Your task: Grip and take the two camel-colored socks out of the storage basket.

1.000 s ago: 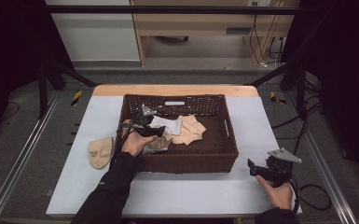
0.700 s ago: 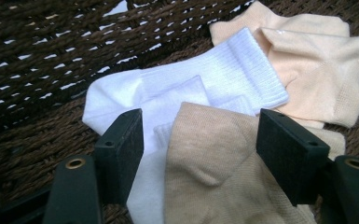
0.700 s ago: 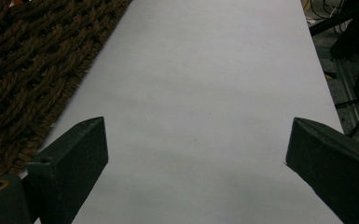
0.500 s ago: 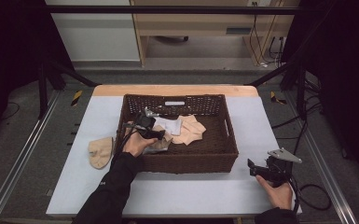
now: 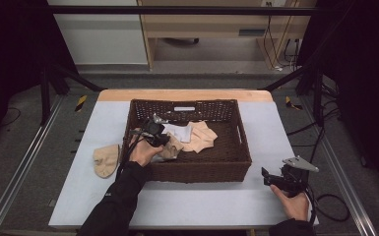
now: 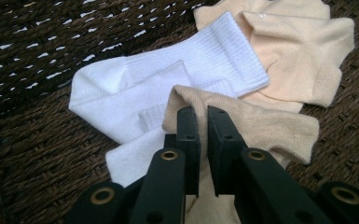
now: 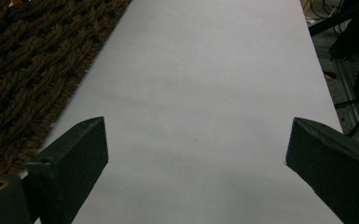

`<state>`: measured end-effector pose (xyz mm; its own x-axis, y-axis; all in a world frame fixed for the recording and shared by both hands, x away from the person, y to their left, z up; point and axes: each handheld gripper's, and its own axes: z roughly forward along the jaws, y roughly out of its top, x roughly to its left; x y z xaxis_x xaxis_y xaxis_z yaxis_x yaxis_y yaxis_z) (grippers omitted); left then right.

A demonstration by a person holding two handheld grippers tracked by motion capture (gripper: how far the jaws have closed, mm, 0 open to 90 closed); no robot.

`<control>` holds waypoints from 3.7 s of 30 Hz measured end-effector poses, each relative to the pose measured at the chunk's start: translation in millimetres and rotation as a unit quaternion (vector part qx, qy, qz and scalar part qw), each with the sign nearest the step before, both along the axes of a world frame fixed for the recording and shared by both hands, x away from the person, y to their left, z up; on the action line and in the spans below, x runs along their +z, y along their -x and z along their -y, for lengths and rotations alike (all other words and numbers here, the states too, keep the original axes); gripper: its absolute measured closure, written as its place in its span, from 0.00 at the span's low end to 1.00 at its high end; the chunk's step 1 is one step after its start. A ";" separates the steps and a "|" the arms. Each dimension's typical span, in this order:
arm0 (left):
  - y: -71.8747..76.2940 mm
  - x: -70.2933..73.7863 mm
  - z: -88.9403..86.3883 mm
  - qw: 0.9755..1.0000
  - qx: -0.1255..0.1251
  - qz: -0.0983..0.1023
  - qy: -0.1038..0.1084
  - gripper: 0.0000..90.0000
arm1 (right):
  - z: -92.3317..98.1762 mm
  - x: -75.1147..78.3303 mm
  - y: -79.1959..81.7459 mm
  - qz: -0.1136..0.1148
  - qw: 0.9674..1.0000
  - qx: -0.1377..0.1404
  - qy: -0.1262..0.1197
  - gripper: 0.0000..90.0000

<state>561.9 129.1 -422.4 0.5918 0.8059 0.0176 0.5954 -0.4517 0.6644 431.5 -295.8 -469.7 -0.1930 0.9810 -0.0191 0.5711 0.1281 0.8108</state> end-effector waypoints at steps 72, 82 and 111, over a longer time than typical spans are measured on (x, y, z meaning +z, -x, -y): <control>97.0 123.1 -126.8 0.940 0.063 0.256 0.216 0.95 | 0.5 0.3 0.9 -0.001 1.000 -0.004 0.000 0.07; 109.8 109.6 -169.7 0.936 0.105 0.258 0.217 0.95 | 0.4 0.0 1.0 -0.003 1.000 -0.005 0.000 0.07; 101.2 12.8 -197.0 0.967 0.159 0.146 0.137 0.95 | -0.2 0.0 2.6 -0.002 1.000 0.000 0.000 0.07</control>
